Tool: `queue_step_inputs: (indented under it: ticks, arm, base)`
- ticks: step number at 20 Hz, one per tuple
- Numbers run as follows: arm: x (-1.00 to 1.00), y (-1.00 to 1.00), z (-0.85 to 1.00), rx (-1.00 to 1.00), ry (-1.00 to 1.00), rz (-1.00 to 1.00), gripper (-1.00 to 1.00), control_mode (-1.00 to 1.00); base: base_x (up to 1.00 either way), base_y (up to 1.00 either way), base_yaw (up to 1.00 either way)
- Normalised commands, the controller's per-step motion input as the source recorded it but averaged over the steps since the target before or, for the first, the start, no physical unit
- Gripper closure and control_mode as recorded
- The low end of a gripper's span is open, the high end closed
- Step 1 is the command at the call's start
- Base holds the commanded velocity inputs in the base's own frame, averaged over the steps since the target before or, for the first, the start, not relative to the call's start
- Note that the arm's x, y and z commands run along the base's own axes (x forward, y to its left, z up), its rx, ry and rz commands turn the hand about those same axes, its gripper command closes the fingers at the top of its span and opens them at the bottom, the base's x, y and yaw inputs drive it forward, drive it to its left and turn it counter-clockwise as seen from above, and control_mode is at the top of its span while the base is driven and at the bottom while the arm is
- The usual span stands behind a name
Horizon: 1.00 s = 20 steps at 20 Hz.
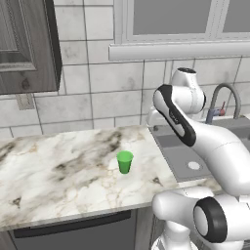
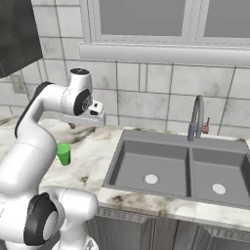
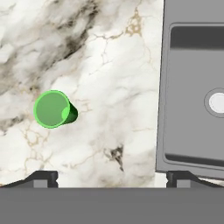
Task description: Place the cup in the left basin and the pot in the right basin of the sink.
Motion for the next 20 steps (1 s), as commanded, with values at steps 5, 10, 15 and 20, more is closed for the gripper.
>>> queue_step_inputs:
  ticks: [5, 10, 15, 20]
  arm:
    - [0.0, 0.13, -0.2, 0.0, 0.0, 0.0, -1.0, -1.0]
    - [0.0, 0.15, -0.22, 0.0, 0.0, 0.0, -1.0, -1.0]
    - [0.0, 0.19, -0.23, 0.0, 0.0, 0.0, -1.0, -1.0]
    - [0.0, 0.22, -0.23, 0.0, 0.0, 0.0, -1.0, -1.0]
  base:
    - [0.0, 0.0, 0.0]
    - [0.0, 0.0, 0.0]
    - [0.0, 0.0, 0.0]
    - [0.0, 0.0, 0.0]
